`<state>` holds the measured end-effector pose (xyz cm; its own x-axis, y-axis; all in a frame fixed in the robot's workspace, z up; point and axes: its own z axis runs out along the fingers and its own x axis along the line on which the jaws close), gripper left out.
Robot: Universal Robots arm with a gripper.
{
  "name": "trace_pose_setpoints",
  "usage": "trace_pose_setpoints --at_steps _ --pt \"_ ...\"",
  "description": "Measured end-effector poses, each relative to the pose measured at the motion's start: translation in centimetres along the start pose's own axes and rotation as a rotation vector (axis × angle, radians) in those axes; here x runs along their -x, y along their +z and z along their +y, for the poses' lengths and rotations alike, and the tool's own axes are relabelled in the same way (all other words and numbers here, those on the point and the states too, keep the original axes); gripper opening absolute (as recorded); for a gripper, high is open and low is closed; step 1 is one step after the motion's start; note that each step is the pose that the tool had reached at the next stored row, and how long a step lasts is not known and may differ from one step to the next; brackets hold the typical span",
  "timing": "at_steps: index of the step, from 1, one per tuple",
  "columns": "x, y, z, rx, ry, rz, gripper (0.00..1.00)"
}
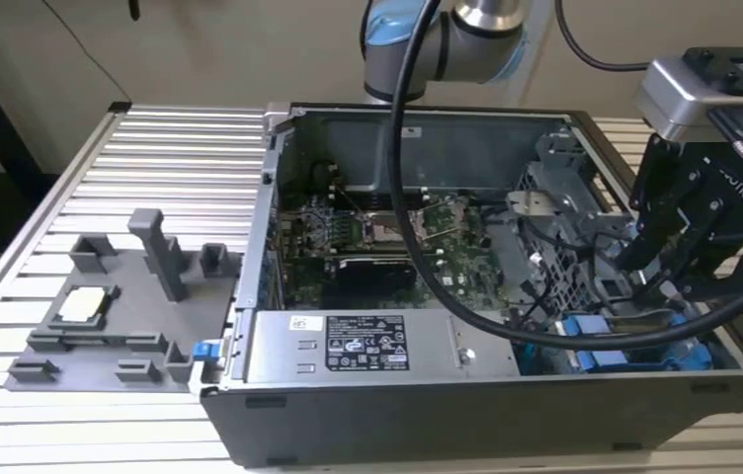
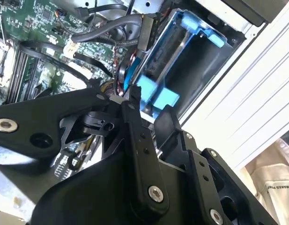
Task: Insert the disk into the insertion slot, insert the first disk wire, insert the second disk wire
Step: 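Insert the disk into the insertion slot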
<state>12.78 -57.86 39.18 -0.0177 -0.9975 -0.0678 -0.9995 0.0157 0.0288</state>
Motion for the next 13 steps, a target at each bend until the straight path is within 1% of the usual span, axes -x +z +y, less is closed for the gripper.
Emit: trace_pose_setpoints --at_steps 5,8,10,11,12,13 --pt "0.00 -0.01 0.00 0.0000 0.000 -0.0001 0.40" --pt "0.03 -0.39 0.01 0.0001 0.000 -0.0001 0.40" --pt "0.05 -0.47 0.01 -0.0005 0.000 -0.0005 0.40" --pt "0.07 -0.48 0.02 -0.0064 0.000 -0.0004 0.40" --pt "0.09 -0.49 0.04 -0.0194 -0.001 -0.0003 0.40" --pt "0.12 -0.48 0.07 -0.0377 -0.003 -0.0008 0.40"
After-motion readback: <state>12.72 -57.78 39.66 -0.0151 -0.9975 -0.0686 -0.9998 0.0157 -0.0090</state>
